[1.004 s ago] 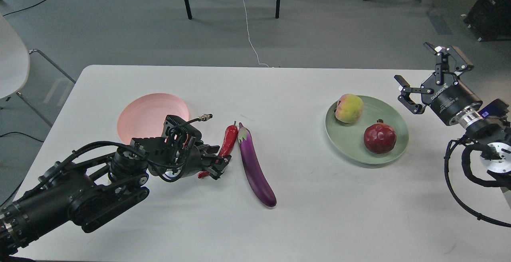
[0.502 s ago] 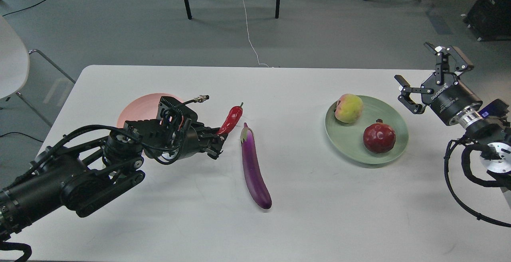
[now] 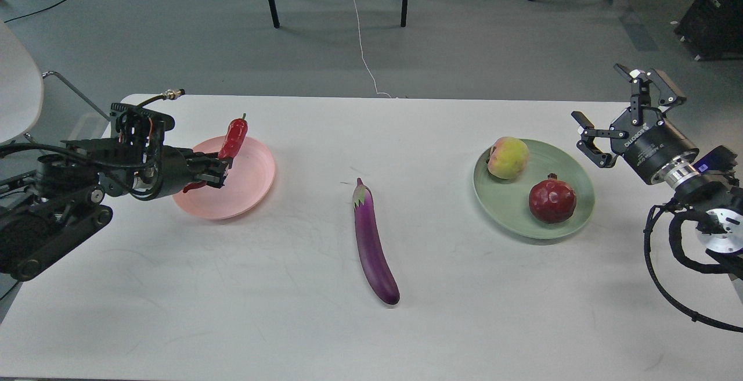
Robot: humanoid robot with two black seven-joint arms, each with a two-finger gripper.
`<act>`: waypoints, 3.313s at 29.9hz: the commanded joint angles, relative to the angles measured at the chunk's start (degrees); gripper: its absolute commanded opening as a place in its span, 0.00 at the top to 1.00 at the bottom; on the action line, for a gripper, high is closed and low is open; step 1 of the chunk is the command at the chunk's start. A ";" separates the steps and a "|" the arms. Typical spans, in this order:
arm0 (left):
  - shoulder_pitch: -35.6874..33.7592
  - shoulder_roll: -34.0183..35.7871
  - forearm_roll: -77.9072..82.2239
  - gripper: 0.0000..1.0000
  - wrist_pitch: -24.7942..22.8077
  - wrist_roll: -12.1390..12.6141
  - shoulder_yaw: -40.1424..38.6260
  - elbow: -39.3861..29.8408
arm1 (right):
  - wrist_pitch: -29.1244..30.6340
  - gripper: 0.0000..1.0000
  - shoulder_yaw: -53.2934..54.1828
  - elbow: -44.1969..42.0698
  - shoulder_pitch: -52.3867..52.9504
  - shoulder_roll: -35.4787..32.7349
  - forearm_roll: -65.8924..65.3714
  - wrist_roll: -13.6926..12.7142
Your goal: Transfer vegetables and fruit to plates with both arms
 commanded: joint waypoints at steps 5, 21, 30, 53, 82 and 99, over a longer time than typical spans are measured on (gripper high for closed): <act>0.90 -0.09 0.11 0.17 2.61 -0.09 0.20 2.65 | 0.00 0.01 0.24 0.00 -0.52 -0.06 0.00 0.00; -2.35 -7.37 0.02 0.02 2.97 8.16 0.02 -16.86 | 0.00 0.01 0.24 0.00 -1.22 -0.32 -0.08 0.00; -1.12 -18.63 0.11 0.02 2.79 19.07 0.28 -17.04 | 0.00 0.01 1.30 0.09 -1.13 -0.41 -0.08 0.00; 2.66 -29.27 0.20 0.02 2.70 25.23 3.01 -11.32 | 0.00 0.01 1.83 -0.09 -2.71 -1.46 -0.08 0.00; 6.09 -29.89 1.25 0.73 -1.60 25.05 3.10 -7.63 | 0.00 0.01 2.35 -0.09 -3.85 -3.14 -0.08 0.00; -4.00 -12.68 1.69 0.89 -7.19 18.57 3.01 -10.89 | 0.00 0.01 2.44 -0.79 -4.21 -2.87 -0.08 0.00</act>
